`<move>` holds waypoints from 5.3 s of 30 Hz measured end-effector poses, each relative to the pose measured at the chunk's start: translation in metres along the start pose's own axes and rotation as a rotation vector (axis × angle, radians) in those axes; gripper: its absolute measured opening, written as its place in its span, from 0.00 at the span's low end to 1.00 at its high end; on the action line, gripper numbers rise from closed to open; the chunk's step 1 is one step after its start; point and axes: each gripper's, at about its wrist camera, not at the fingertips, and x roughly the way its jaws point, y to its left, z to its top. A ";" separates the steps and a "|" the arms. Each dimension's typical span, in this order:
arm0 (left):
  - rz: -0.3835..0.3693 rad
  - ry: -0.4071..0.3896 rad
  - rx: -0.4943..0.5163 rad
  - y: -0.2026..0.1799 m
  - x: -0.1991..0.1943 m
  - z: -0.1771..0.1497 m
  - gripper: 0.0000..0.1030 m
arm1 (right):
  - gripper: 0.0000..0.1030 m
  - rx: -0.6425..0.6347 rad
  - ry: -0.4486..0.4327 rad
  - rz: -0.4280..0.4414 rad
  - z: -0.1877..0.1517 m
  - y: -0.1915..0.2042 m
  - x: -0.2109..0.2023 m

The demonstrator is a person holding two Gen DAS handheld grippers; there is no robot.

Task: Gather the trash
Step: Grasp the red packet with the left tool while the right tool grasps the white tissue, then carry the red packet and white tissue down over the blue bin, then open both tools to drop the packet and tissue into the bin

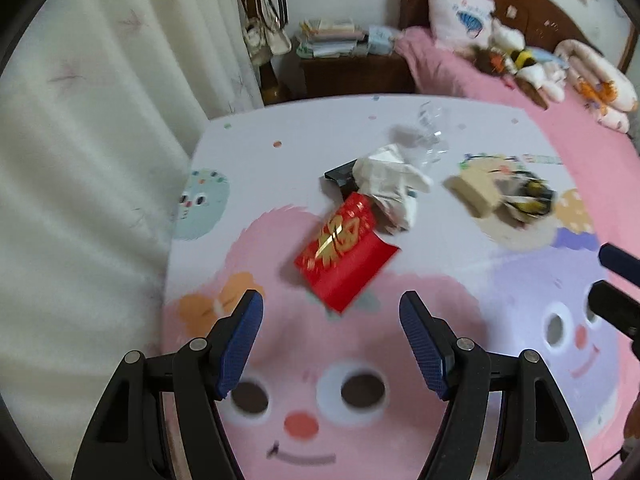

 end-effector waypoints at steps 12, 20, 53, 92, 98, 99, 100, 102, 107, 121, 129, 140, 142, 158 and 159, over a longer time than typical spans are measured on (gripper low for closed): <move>-0.049 0.139 -0.068 -0.002 0.129 0.039 0.59 | 0.55 -0.089 0.042 0.098 0.059 -0.017 0.103; -0.059 0.156 -0.084 -0.008 0.141 0.034 0.28 | 0.55 -0.119 0.070 0.144 0.075 -0.006 0.137; -0.090 0.049 -0.377 0.027 0.037 -0.060 0.12 | 0.26 -0.269 0.135 0.037 0.039 0.051 0.164; -0.264 0.017 0.079 0.028 -0.175 -0.427 0.12 | 0.26 0.135 0.159 -0.135 -0.303 0.205 -0.118; -0.253 0.050 0.100 0.009 -0.161 -0.453 0.12 | 0.26 0.149 0.222 -0.139 -0.336 0.197 -0.107; -0.250 0.061 0.100 0.005 -0.157 -0.457 0.12 | 0.26 0.151 0.235 -0.138 -0.342 0.195 -0.104; -0.249 0.073 0.099 0.001 -0.151 -0.461 0.12 | 0.26 0.155 0.250 -0.134 -0.349 0.192 -0.100; -0.246 0.097 0.101 -0.007 -0.138 -0.468 0.12 | 0.26 0.162 0.274 -0.127 -0.361 0.188 -0.091; -0.238 0.163 0.087 -0.031 -0.093 -0.491 0.12 | 0.26 0.147 0.340 -0.111 -0.405 0.172 -0.064; -0.252 0.313 0.027 -0.081 0.066 -0.560 0.12 | 0.26 0.265 0.460 -0.053 -0.529 0.105 0.050; -0.255 0.324 0.056 -0.108 0.151 -0.577 0.12 | 0.27 0.314 0.454 -0.069 -0.570 0.059 0.115; -0.246 0.353 0.055 -0.119 0.217 -0.587 0.61 | 0.39 0.394 0.466 -0.084 -0.592 0.018 0.165; -0.233 0.351 0.051 -0.114 0.222 -0.587 0.72 | 0.43 0.410 0.461 -0.084 -0.593 0.018 0.165; -0.180 0.286 0.038 -0.078 0.153 -0.561 0.77 | 0.45 0.478 0.395 -0.111 -0.562 0.027 0.113; -0.180 0.280 0.041 -0.076 0.144 -0.558 0.77 | 0.45 0.482 0.390 -0.113 -0.559 0.029 0.106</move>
